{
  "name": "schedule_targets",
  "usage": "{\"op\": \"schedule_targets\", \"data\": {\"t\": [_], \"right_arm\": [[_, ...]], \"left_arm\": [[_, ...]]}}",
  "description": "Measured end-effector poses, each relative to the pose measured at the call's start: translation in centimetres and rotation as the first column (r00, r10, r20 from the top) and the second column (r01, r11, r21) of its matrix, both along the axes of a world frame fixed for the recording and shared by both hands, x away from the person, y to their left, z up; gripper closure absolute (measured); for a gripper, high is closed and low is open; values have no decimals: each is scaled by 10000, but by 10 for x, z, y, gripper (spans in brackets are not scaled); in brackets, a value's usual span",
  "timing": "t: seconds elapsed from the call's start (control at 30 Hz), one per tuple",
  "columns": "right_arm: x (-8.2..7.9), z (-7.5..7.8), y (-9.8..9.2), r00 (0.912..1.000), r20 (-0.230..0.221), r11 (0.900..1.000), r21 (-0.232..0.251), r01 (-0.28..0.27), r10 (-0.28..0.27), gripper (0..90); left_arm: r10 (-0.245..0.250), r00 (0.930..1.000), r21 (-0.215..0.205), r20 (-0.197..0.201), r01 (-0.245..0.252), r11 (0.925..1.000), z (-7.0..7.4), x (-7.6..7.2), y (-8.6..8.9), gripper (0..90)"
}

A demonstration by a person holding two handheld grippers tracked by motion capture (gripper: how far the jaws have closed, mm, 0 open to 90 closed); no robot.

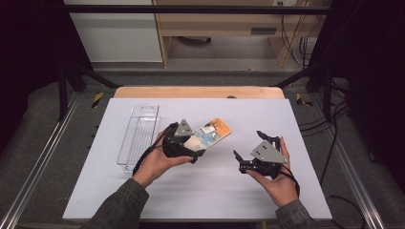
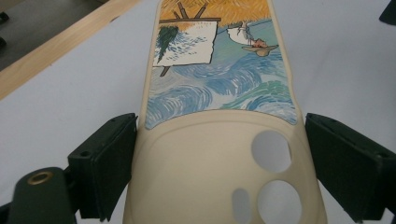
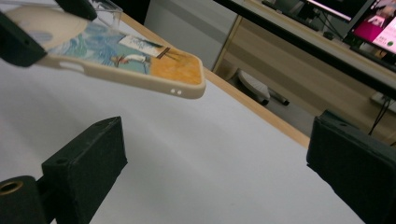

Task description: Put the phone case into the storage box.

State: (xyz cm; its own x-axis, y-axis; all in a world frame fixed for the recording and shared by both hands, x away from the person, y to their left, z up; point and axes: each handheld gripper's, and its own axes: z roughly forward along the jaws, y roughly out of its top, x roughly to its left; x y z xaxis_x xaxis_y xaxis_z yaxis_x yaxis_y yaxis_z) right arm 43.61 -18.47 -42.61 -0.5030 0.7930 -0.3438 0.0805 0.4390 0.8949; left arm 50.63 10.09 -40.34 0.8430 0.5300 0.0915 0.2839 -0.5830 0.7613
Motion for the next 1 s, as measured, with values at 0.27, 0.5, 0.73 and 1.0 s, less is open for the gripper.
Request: {"op": "schedule_targets", "data": {"t": [0.27, 0.5, 0.73, 1.0], "right_arm": [[13, 10, 14, 9988, 457, 9935, -1133, -117, 170, 69], [22, 18, 31, 9951, 860, 9795, -1991, -312, 492, 85], [25, 21, 42, 9888, 1316, 9646, -2616, -334, 699, 109], [24, 18, 51, 9811, 1532, 9349, -3502, -580, 1183, 162]], "left_arm": [[57, 9999, -95, 104, -56, 9999, 29, 17, 12, 114], [27, 9998, -4, 193, -27, 10000, 43, 17, 16, 114], [-253, 9997, 390, -15, 254, 9989, 41, 16, 13, 113], [-626, 9980, 469, -56, 628, 9969, 42, 8, 4, 113]]}}
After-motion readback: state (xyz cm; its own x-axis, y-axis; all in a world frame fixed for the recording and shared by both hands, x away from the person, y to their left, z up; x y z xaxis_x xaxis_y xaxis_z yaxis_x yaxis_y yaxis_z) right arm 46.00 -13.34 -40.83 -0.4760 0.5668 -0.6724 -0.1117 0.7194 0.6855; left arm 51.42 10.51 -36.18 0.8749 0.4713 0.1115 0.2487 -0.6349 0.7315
